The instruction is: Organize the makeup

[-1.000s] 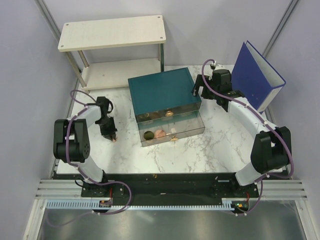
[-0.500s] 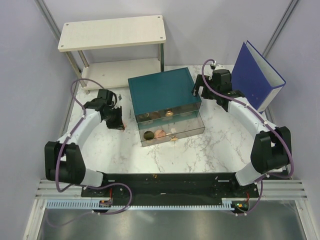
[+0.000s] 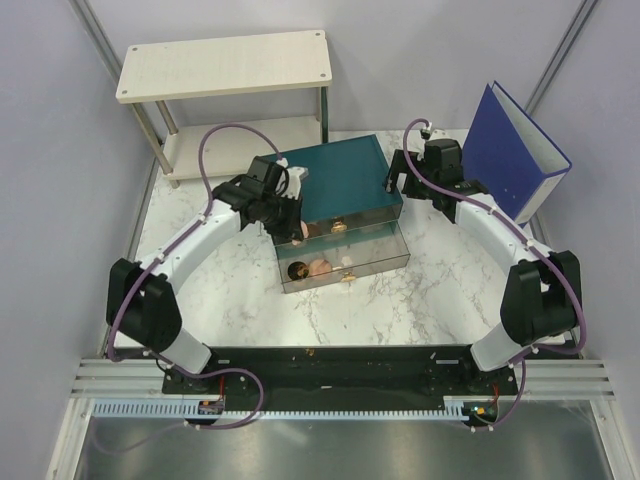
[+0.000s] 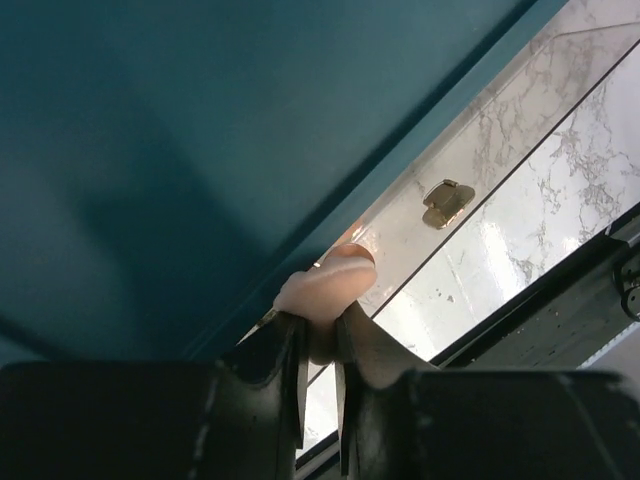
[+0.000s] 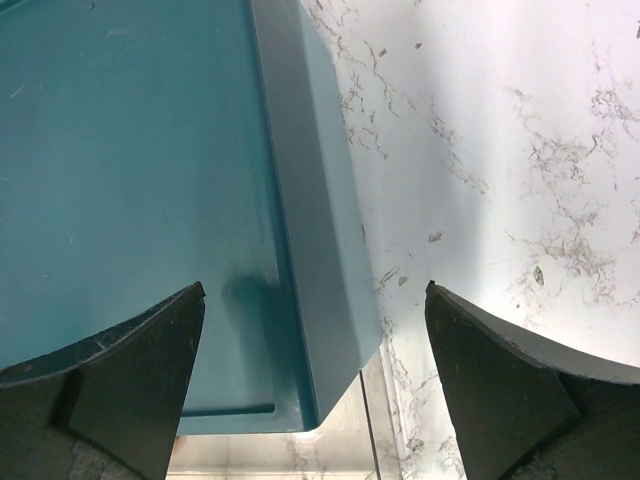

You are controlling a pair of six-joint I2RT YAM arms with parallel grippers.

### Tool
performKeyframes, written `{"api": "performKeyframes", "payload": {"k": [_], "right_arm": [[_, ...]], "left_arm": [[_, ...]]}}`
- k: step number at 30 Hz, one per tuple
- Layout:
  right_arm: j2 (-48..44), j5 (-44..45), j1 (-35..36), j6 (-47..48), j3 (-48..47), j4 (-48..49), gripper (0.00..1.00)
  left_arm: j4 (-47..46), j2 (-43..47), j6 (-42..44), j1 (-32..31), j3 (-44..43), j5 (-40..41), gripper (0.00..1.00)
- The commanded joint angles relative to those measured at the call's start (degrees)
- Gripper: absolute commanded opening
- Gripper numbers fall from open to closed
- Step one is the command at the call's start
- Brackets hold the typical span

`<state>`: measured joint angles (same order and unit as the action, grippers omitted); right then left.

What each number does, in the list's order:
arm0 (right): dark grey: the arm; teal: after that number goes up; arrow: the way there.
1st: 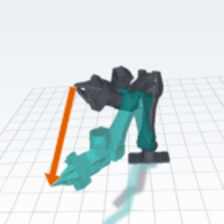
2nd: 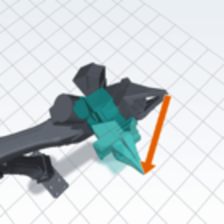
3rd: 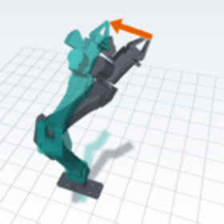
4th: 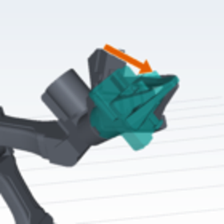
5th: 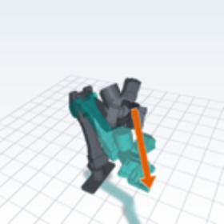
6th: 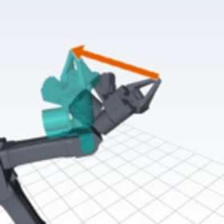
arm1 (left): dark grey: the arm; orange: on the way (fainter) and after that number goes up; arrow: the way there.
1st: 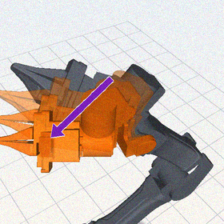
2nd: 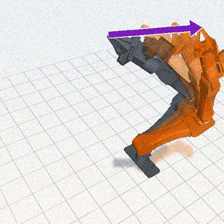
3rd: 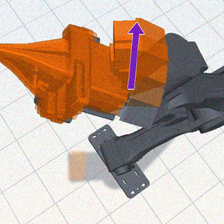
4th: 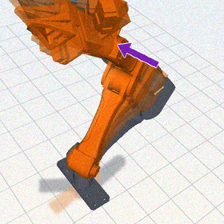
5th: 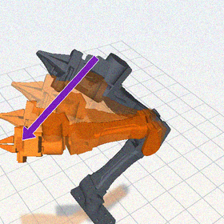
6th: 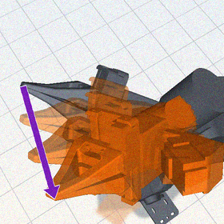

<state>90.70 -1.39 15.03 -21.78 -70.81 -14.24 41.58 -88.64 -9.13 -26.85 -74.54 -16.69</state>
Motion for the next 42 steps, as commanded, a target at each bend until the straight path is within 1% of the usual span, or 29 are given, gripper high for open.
{"api": "performKeyframes", "payload": {"k": [1, 2, 5, 6, 8, 9, 12, 19, 22, 24, 25, 26, 27, 28, 31, 36, 39, 42], "right_arm": [[-1.6, 0.9, -0.7, -0.2, 0.0, 0.6, 0.98], [-1.6, 0.9, -0.8, -0.1, 0.1, 0.6, 0.98], [-1.7, 0.9, -1.1, -0.1, 0.1, 0.6, 0.98], [-1.7, 0.9, -1.1, -0.1, 0.1, 0.6, 0.98], [-1.8, 0.9, -1.3, -0.1, 0.1, 0.6, 0.98], [-1.8, 0.8, -1.4, 0.0, 0.1, 0.7, 0.98], [-1.5, 0.4, -1.5, 0.0, 0.0, 0.6, 0.98], [-0.5, -0.1, -1.7, 0.0, -0.9, 0.6, 0.98], [-0.4, 0.1, -1.6, 0.2, -1.1, 0.7, 0.98], [-0.4, -0.1, -1.6, 0.1, -1.2, 0.7, 0.98], [-0.3, -0.5, -1.6, 0.1, -1.2, 0.6, 0.98], [-0.3, -0.9, -1.6, 0.2, -1.2, 0.7, 0.98], [-0.5, -1.1, -1.7, 0.4, -1.1, 0.5, 0.98], [-1.0, -1.2, -1.6, 0.7, -1.0, 0.4, 0.98], [-2.8, -1.2, -1.6, 2.4, 0.1, -0.4, 0.98], [-7.9, -1.4, -1.6, 6.3, 1.5, -3.7, 0.98], [-11.7, -4.0, -1.4, 8.8, 2.1, -8.4, 0.98], [-17.9, -4.2, 0.4, 10.4, 4.5, -13.3, 0.98]], "left_arm": [[-1.0, -3.1, 3.9, -2.2, -4.0, -2.1, 0.22], [-0.8, -3.6, 4.4, -2.5, -4.1, -2.1, 0.24], [-0.1, -5.1, 5.2, -3.6, -4.2, -2.4, 0.35], [0.2, -5.3, 5.3, -4.0, -4.0, -2.4, 0.42], [0.4, -5.4, 5.6, -4.4, -3.6, -1.9, 0.53], [0.5, -5.4, 5.7, -4.7, -3.4, -1.5, 0.66], [0.6, -4.7, 5.6, -4.8, -3.0, 0.2, 0.77], [1.0, -2.2, 5.3, -4.8, -4.3, 5.7, 0.79], [1.0, 0.5, 5.4, -4.8, -5.6, 9.2, 0.8], [1.0, 3.0, 5.4, -4.7, -6.5, 10.0, 0.87], [1.0, 3.8, 5.8, -4.6, -7.4, 10.4, 0.89], [1.3, 4.5, 6.0, -4.4, -7.9, 10.5, 0.95], [1.4, 5.8, 6.0, -4.2, -8.4, 10.8, 0.98], [1.8, 6.2, 5.9, -3.9, -9.4, 11.7, 0.99], [3.7, 6.9, 5.9, -1.9, -10.7, 12.6, 0.99], [4.3, 6.6, 5.5, 5.2, -10.0, 10.3, 0.99], [4.8, 4.2, 5.1, 8.3, -11.1, 9.4, 0.99], [5.6, 0.7, 4.5, 10.3, -13.1, 9.5, 0.99]]}}
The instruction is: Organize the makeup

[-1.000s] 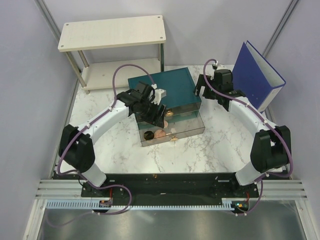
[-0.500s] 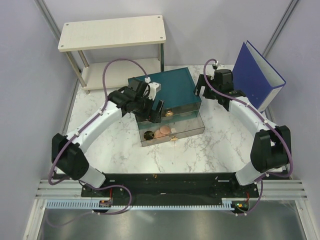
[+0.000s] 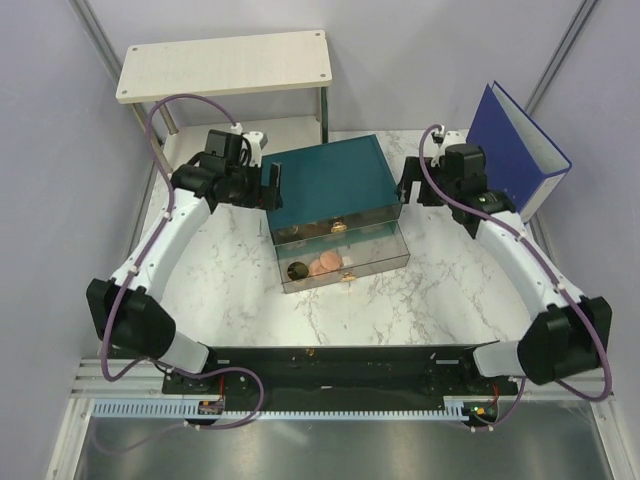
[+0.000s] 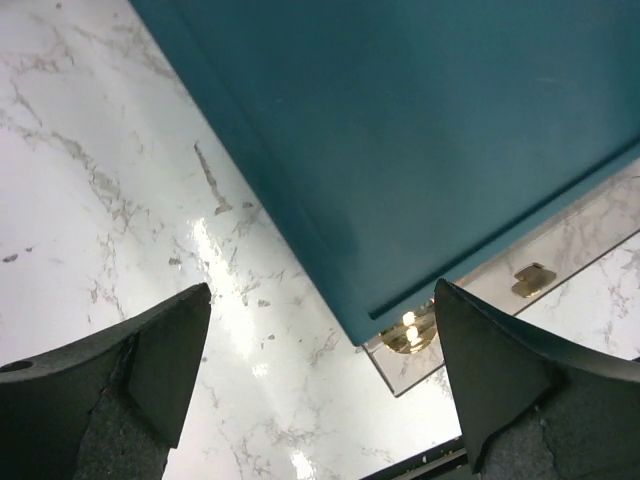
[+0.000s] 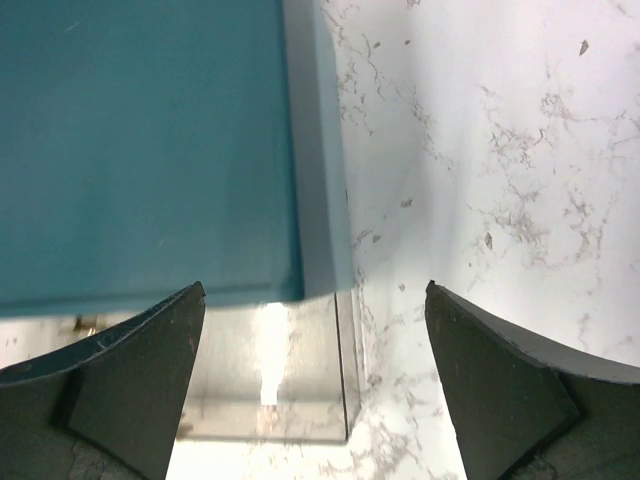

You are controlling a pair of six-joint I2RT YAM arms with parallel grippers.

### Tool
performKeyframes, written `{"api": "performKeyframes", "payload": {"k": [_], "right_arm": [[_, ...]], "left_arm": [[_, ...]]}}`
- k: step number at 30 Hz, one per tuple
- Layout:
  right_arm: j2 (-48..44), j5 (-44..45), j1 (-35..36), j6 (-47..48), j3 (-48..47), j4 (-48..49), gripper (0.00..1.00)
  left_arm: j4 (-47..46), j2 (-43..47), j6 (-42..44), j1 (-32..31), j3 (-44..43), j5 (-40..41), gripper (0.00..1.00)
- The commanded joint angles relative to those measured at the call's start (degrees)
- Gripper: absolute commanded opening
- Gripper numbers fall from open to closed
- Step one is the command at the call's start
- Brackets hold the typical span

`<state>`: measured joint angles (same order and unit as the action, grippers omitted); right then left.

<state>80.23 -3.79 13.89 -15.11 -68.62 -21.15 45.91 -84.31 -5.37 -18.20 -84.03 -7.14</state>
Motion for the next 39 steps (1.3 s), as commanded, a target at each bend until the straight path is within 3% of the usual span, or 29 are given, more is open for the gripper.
{"api": "performKeyframes", "payload": {"k": [1, 8, 13, 16, 17, 20, 21, 23, 24, 29, 39], "right_arm": [[-8.8, -1.6, 2.0, 3.9, 4.5, -8.5, 0.98], [-20.4, -0.5, 8.2, -3.0, 18.6, -12.8, 0.98], [-22.4, 0.4, 10.2, -8.6, 27.4, -11.5, 0.98], [-22.3, -0.1, 10.2, -11.2, 30.2, -9.2, 0.88], [-22.0, -0.1, 10.2, -11.5, 30.7, -8.3, 0.83], [-19.5, 0.2, 10.2, -12.5, 31.8, -4.9, 0.46], [-18.5, -0.1, 10.2, -12.5, 31.7, -3.0, 0.25], [-14.9, -0.8, 10.1, -12.0, 31.2, -1.3, 0.05], [-13.7, -0.9, 10.2, -11.6, 30.7, 0.6, 0.0], [-9.2, -1.8, 10.2, -8.3, 32.3, 9.9, 0.0], [-11.1, -1.7, 10.2, -8.3, 40.9, 33.6, 0.0]], "left_arm": [[1.7, -4.9, 0.6, 2.1, -4.3, -0.8, 0.99], [3.4, -13.4, -0.4, 3.4, -10.4, -2.6, 0.99], [3.6, -16.1, -1.1, 3.5, -12.6, -3.3, 0.99], [3.8, -17.3, -1.6, 3.5, -13.9, -3.8, 0.99], [3.8, -17.5, -1.8, 3.5, -14.2, -3.8, 0.99], [4.0, -17.8, -2.0, 3.5, -14.6, -4.3, 0.99], [4.0, -17.8, -2.0, 3.4, -14.5, -4.3, 0.99], [4.1, -17.6, -2.1, 3.4, -14.3, -4.3, 0.98], [4.2, -17.5, -2.1, 3.4, -14.1, -4.3, 0.98], [4.9, -17.8, -3.1, 3.5, -14.8, -3.5, 0.98], [7.0, -20.9, -4.0, 3.4, -18.7, -3.9, 0.98]]}}
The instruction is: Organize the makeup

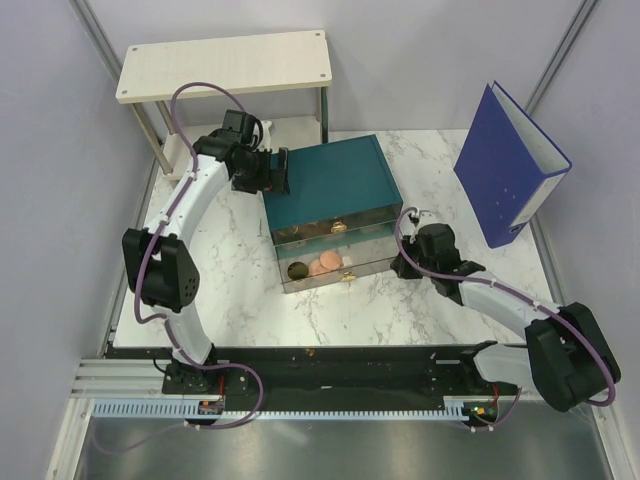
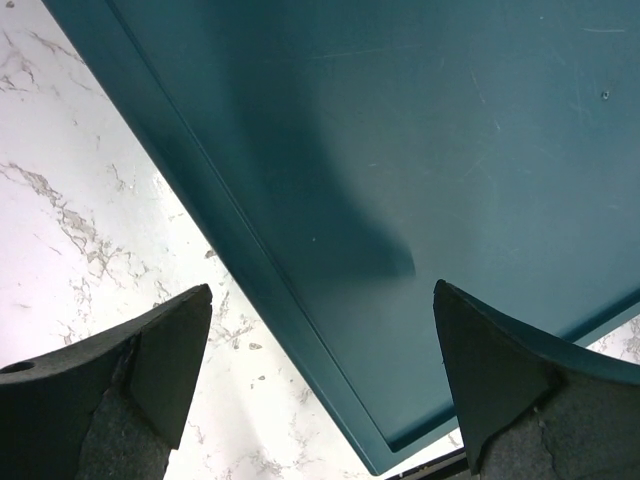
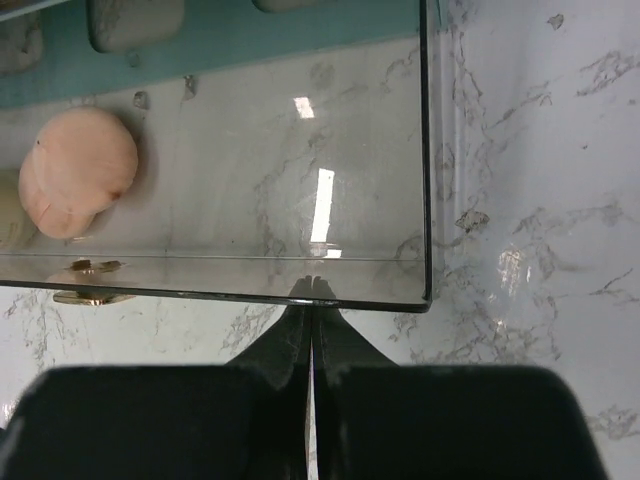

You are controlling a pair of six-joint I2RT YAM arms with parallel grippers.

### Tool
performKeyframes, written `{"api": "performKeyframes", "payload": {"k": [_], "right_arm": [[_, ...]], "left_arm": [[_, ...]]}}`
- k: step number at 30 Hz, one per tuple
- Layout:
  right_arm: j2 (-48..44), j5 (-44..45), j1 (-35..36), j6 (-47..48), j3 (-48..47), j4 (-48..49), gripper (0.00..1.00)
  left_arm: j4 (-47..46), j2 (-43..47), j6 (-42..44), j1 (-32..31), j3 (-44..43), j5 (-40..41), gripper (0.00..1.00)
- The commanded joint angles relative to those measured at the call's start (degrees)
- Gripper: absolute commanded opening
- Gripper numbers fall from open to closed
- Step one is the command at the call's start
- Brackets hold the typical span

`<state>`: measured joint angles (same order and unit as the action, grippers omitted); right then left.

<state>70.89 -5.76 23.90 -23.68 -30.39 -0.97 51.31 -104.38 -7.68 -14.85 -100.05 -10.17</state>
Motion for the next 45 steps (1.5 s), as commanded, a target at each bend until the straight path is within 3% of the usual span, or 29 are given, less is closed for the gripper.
{"api": "performKeyframes", "payload": {"k": [1, 11, 21, 28, 33, 38, 40, 44, 45], "right_arm": [[-1.9, 1.0, 0.2, 0.0, 3.3, 14.8, 0.0], [4.8, 2.5, -0.3, -5.8, 3.5, 29.1, 0.0], [18.3, 1.7, -1.3, -21.0, 3.5, 49.3, 0.0], [26.0, -1.7, -1.6, -26.3, -1.9, 56.3, 0.0], [22.1, 0.2, -2.2, -25.1, -1.5, 50.1, 0.0], [9.7, 13.7, -3.5, -25.2, -1.7, 25.0, 0.0], [6.5, 18.2, -4.4, -25.1, -2.5, 15.4, 0.0], [-0.6, 25.6, -6.2, -23.1, -4.1, 7.5, 0.0], [-1.4, 26.9, -6.8, -21.8, -4.4, 7.0, 0.09]], "left_arm": [[1.7, -1.1, -1.6, 0.2, -2.8, -0.8, 0.98], [2.9, -2.1, -1.3, 0.1, -3.1, 0.0, 0.98], [3.1, -1.7, -0.6, 0.2, -3.1, 0.1, 0.97], [3.1, -0.9, -0.1, 0.3, -3.1, 0.6, 0.97], [3.2, 0.7, -0.1, 0.2, -3.4, 2.4, 0.97], [3.1, 3.4, -0.6, 1.0, -4.3, 6.1, 0.99], [2.9, 4.3, -1.2, 2.6, -4.4, 5.1, 0.99], [2.6, 5.0, -3.7, 7.0, -3.1, -0.4, 0.99], [2.1, 5.1, -3.9, 8.0, -2.4, -2.7, 0.99]]}}
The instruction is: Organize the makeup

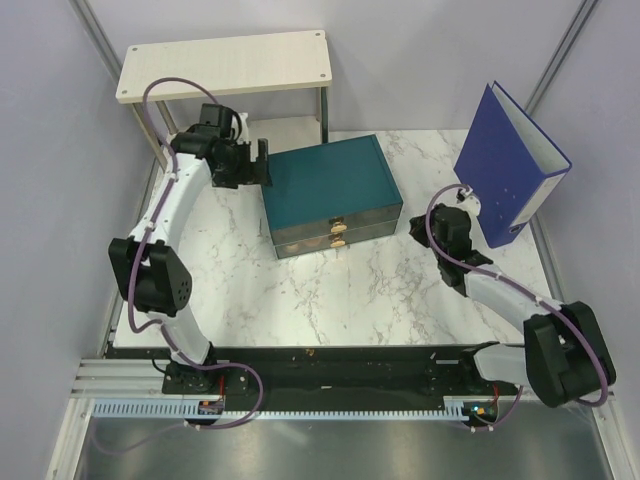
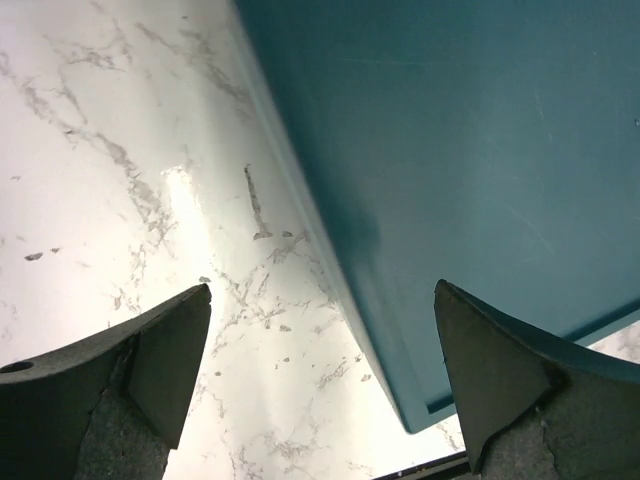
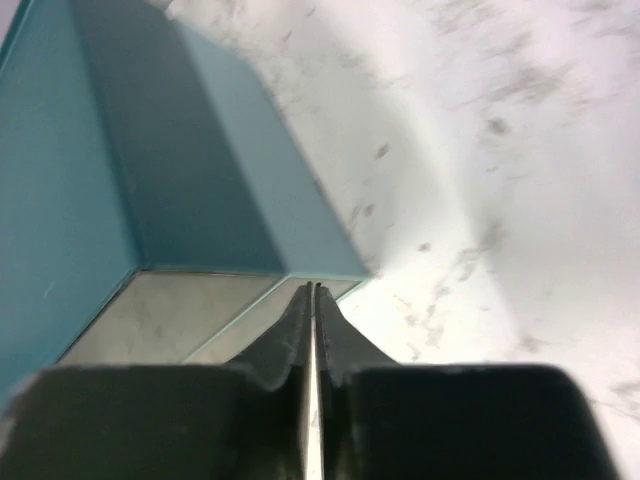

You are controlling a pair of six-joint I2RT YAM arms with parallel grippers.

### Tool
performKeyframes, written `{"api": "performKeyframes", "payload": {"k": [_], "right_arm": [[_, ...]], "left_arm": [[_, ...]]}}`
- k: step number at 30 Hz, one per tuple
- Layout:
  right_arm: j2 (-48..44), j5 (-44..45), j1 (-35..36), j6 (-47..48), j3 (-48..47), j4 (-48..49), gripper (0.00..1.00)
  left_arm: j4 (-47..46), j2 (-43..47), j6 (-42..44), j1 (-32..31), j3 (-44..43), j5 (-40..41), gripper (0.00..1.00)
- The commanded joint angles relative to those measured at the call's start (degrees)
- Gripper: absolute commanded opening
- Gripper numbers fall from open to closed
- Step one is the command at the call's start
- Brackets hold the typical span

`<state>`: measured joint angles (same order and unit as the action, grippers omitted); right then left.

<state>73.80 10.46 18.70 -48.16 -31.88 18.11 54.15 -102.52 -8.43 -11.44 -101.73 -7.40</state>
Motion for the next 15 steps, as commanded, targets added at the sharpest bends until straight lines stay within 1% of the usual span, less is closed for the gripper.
{"api": "performKeyframes", "payload": {"k": [1, 2, 3, 5, 6, 8, 9, 10, 11, 13, 15], "right_arm": [[-4.9, 11.5, -1.6, 5.2, -4.3, -13.1, 0.18], [-5.9, 12.2, -1.6, 6.5, -4.9, -13.1, 0.29], [-6.3, 13.3, -1.6, 7.5, -6.5, -13.3, 0.48], [-6.2, 13.9, -1.6, 11.2, -8.5, -13.9, 0.63], [-6.0, 14.0, -1.6, 12.5, -10.6, -14.2, 0.73], [-5.2, 13.5, -1.6, 17.0, -12.7, -14.2, 0.81], [-4.8, 12.7, -1.6, 18.9, -14.5, -13.6, 0.88], [-4.3, 12.4, -1.6, 21.5, -15.4, -13.5, 0.92], [-3.9, 12.1, -1.6, 23.3, -17.1, -13.3, 0.98], [-3.1, 10.8, -1.6, 27.6, -18.9, -12.9, 0.98], [-2.4, 10.0, -1.6, 29.9, -21.1, -12.7, 0.98]], "left_arm": [[-0.8, 3.2, -3.3, 6.2, -0.4, -6.4, 0.99], [-0.9, 3.6, -3.2, 7.0, 0.5, -7.1, 0.99], [-1.2, 3.6, -3.2, 7.5, 1.0, -7.7, 0.99], [-1.0, 3.7, -2.5, 8.9, 2.4, -8.4, 0.99], [-1.1, 3.8, -2.0, 9.2, 2.9, -8.9, 0.99], [-1.2, 4.5, -1.2, 9.7, 5.0, -8.5, 0.99], [-1.5, 4.9, -1.0, 9.8, 5.8, -7.9, 0.99], [-1.6, 5.1, -0.8, 9.9, 7.3, -7.7, 0.99], [-1.9, 5.7, -0.7, 10.0, 8.3, -7.7, 0.99], [-2.8, 6.4, -0.9, 10.2, 10.8, -7.4, 0.99], [-3.4, 7.2, -1.1, 10.4, 12.2, -7.3, 0.99]]}}
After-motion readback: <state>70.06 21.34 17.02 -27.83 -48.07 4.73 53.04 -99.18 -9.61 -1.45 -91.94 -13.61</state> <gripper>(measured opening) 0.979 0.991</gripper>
